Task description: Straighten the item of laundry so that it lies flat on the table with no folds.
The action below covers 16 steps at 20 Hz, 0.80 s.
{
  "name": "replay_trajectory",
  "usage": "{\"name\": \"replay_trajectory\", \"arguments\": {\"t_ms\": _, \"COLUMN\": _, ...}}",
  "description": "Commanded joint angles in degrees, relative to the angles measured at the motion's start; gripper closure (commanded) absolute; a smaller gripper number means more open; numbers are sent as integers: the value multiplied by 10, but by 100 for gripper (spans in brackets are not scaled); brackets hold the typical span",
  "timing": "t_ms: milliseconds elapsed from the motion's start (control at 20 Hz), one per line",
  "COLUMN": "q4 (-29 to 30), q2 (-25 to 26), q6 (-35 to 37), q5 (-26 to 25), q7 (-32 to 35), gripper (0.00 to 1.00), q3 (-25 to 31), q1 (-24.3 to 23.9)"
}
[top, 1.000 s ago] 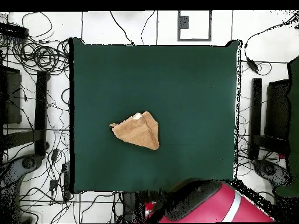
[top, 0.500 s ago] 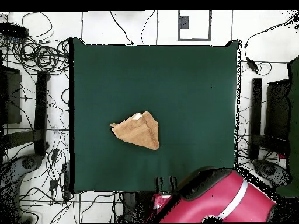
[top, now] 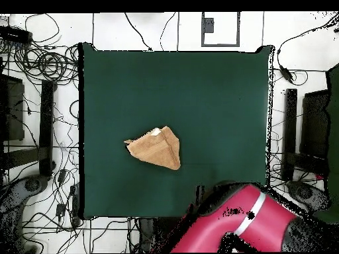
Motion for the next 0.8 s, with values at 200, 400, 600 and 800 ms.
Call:
{"name": "replay_trajectory", "arguments": {"t_ms": 200, "q4": -6, "q2": 117, "q6": 425, "q5": -60, "q7": 154, "gripper": 0, "q3": 28, "q1": 78}}
{"name": "replay_trajectory", "arguments": {"t_ms": 400, "q4": -22, "q2": 83, "q6": 493, "q5": -75, "q7": 165, "gripper": 0, "q3": 69, "q1": 83}}
{"name": "replay_trajectory", "arguments": {"t_ms": 600, "q4": -17, "q2": 40, "q6": 571, "q5": -97, "q7": 194, "gripper": 0, "q3": 128, "q1": 71}}
{"name": "replay_trajectory", "arguments": {"t_ms": 800, "q4": 54, "q2": -16, "q6": 607, "q5": -59, "q7": 190, "gripper": 0, "q3": 163, "q1": 58}}
